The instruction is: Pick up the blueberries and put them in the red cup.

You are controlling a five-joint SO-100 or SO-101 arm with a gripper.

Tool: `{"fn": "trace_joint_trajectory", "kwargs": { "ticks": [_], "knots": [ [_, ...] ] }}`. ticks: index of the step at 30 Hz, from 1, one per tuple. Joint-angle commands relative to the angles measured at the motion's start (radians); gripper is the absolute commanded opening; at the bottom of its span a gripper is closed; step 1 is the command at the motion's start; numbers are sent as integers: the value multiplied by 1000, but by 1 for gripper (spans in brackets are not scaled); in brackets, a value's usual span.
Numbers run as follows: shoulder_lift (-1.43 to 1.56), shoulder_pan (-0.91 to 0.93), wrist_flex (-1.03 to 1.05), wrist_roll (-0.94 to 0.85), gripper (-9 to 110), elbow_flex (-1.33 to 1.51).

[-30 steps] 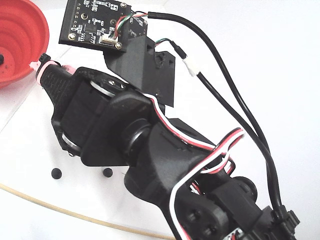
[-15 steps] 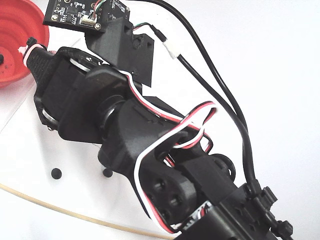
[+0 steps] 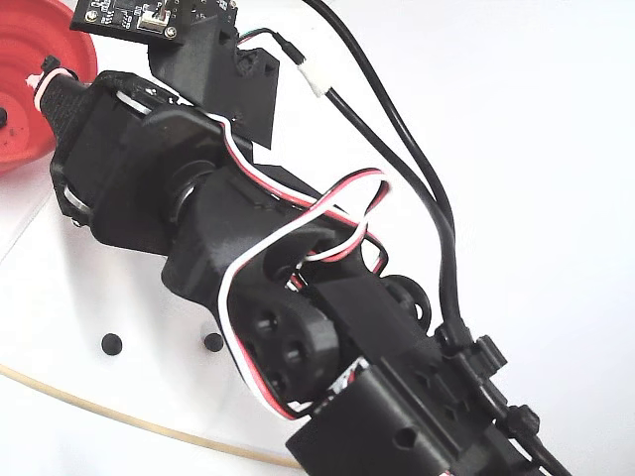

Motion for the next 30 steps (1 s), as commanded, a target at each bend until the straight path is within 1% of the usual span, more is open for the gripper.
{"fn": "trace_joint_trajectory", "kwargs": {
  "ticks": [1, 7, 11, 30],
  "knots": [
    [34, -75, -44, 25, 13, -124],
    [26, -74, -100, 48, 20, -115],
    [28, -67, -118, 54, 22, -101],
    [207, 34, -150, -21, 20, 141]
  ]
}}
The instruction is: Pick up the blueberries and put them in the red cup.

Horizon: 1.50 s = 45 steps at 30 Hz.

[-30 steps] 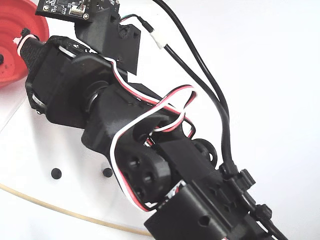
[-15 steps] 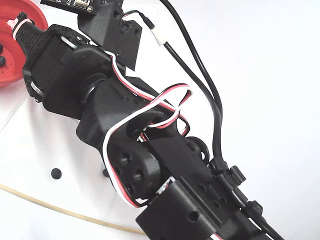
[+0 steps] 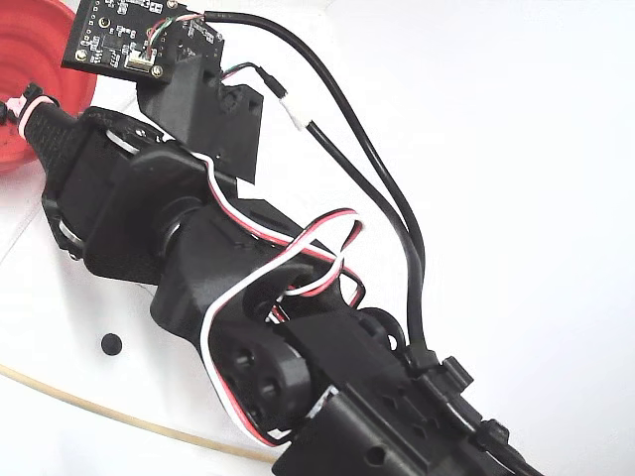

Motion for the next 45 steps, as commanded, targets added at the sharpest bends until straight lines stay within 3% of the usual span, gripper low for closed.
{"fn": "trace_joint_trajectory", "kwargs": {
  "ticks": [1, 20, 45],
  "knots": [
    [179, 9, -32, -20, 20, -2],
    [316, 107, -52, -137, 19, 170],
    [388, 204, -101, -439, 19, 379]
  ]
}}
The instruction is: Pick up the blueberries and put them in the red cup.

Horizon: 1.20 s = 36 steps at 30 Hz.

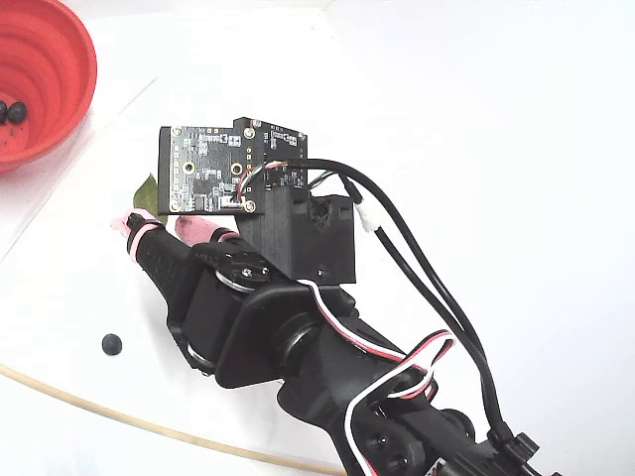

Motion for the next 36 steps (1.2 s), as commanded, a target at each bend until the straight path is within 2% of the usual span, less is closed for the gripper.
{"fn": "trace_joint_trajectory", "kwargs": {
  "ticks": [1, 12, 23, 36],
  "knots": [
    [133, -3, -32, -40, 19, -2],
    [152, 9, -92, -135, 19, 101],
    [48, 44, -201, -239, 19, 155],
    [-31, 51, -259, -264, 19, 202]
  ]
}}
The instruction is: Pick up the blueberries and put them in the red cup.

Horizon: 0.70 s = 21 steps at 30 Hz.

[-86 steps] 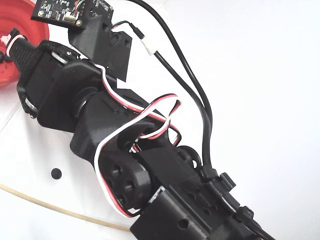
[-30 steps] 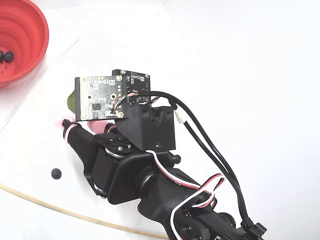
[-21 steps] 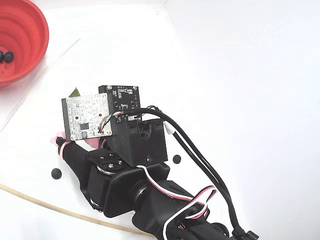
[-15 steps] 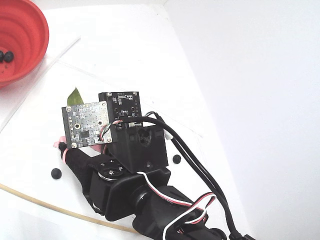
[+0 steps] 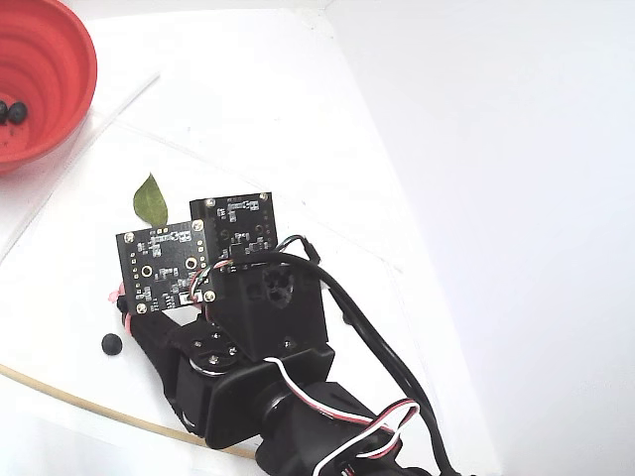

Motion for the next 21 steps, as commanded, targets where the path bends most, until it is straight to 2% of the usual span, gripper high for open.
{"fn": "trace_joint_trajectory", "kwargs": {
  "ticks": [1, 21],
  "knots": [
    [-3, 0, -34, -6, 19, -11],
    [-179, 23, -110, -18, 19, -28]
  ]
}}
